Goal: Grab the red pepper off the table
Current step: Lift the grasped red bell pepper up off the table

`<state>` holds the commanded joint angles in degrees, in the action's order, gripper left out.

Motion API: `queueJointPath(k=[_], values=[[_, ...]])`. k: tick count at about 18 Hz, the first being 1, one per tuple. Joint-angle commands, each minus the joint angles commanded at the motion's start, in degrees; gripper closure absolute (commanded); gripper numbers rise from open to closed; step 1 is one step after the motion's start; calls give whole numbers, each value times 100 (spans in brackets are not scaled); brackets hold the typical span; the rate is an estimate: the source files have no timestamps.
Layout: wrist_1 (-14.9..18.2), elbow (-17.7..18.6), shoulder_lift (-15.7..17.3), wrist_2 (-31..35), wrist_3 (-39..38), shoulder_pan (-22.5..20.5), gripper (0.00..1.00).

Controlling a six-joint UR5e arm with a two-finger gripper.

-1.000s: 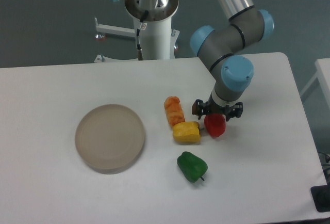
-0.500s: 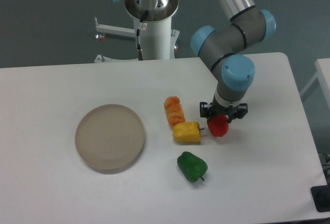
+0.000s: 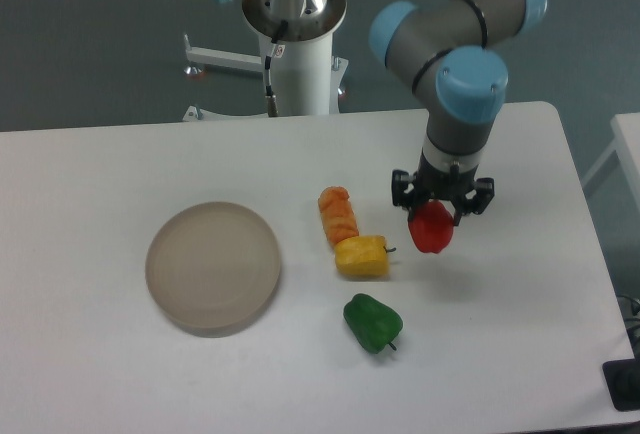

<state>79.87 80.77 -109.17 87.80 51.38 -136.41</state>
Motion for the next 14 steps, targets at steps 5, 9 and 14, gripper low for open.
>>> queueJointPath(k=[5,9,14], values=[[538,-220,27,88,1942,-97,95],[539,-237,-43,123,3129,-79,94],[512,-386,-140,71,3879,-62,91]])
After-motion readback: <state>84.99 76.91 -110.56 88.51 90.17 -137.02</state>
